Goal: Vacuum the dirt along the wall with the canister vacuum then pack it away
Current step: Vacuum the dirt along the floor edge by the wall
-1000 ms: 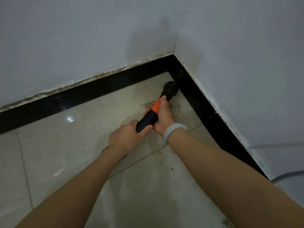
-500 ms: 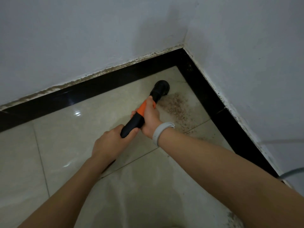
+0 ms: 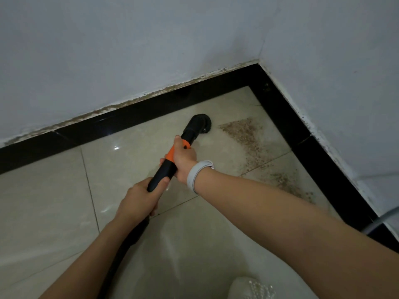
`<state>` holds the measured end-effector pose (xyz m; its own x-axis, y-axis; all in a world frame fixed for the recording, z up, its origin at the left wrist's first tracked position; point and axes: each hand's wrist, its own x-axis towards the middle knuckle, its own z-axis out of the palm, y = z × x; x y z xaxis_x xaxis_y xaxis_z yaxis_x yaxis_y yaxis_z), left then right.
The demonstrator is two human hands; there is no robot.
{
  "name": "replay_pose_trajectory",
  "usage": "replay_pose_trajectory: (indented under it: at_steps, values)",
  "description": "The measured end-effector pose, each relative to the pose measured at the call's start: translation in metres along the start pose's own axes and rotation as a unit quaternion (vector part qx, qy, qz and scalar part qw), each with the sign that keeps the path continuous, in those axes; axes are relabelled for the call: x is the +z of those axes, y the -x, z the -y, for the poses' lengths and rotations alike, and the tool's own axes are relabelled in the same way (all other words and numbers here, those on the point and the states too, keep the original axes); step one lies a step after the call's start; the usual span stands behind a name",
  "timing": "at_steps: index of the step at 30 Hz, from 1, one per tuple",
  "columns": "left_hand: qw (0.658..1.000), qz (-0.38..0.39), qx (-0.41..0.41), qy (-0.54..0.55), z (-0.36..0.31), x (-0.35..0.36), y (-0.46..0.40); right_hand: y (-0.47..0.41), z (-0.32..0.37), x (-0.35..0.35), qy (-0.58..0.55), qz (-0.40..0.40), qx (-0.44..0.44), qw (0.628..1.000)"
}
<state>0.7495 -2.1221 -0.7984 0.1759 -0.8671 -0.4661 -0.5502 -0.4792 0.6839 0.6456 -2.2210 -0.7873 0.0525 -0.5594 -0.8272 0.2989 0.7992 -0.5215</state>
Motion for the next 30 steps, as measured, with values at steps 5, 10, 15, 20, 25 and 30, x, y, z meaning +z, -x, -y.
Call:
replay_pose_trajectory:
  at_steps: [5, 10, 15, 20, 25, 30]
  values:
    - [0.999, 0.025, 0.003, 0.027, 0.002, 0.001, 0.004, 0.003, -0.008, -0.001, 0.011, -0.036, -0.005, 0.999]
    - [0.998, 0.042, 0.002, 0.040, -0.003, 0.016, 0.004, 0.002, -0.005, -0.018, 0.009, -0.051, -0.008, 0.999]
    - [0.998, 0.046, 0.005, 0.041, -0.008, 0.025, 0.000, -0.001, 0.002, -0.028, 0.008, -0.045, -0.011, 0.999]
    - [0.998, 0.049, 0.013, 0.034, -0.014, 0.030, -0.005, -0.005, 0.006, -0.033, 0.002, -0.045, -0.016, 0.999]
    - [0.998, 0.058, 0.022, 0.017, -0.023, 0.041, -0.012, -0.012, 0.015, -0.045, 0.011, -0.060, -0.021, 0.998]
    - [0.997, 0.067, 0.026, 0.023, -0.035, 0.051, -0.021, -0.017, 0.026, -0.057, -0.003, -0.069, -0.027, 0.997]
